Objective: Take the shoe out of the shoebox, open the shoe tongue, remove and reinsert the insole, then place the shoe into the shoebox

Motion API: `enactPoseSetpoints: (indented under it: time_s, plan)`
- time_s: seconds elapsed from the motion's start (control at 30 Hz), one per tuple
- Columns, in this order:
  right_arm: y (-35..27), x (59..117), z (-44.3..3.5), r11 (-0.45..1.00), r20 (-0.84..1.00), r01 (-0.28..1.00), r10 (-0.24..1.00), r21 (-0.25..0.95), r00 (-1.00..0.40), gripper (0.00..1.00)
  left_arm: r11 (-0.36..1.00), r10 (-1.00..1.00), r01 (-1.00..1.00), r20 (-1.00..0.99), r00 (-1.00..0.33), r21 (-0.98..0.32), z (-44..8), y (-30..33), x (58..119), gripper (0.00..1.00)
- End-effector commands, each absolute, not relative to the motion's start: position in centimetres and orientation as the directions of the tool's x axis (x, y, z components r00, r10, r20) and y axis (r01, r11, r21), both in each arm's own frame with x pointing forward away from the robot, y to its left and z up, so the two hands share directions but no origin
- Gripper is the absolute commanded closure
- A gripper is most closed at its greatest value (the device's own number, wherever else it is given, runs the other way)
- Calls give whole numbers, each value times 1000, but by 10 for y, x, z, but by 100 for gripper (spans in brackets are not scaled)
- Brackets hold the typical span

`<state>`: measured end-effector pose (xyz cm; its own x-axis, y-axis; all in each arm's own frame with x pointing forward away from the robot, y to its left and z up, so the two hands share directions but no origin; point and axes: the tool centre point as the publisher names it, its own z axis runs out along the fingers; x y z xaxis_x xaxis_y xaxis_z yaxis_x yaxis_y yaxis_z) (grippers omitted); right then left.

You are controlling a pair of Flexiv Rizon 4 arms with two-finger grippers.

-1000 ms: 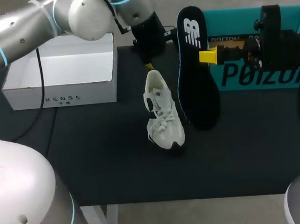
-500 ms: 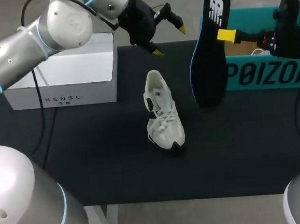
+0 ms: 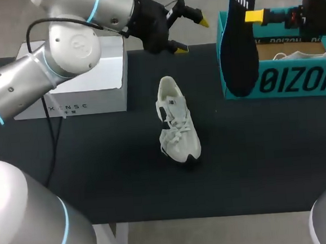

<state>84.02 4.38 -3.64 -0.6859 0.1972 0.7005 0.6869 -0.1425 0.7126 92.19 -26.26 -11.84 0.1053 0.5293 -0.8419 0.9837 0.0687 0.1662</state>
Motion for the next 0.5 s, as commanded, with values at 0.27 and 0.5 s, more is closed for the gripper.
enactPoseSetpoints:
  time_s: [0.27, 0.5]
  plan:
    - [42, 890, -46, 50, 802, 824, 201, 565, -562, 100, 90, 276, 955, -929, 247, 281, -105, -253, 891, 0]
    - [48, 906, -52, 98, 845, 874, 223, 477, -486, 100, 91, 196, 933, -925, 325, 347, -96, -258, 879, 0]
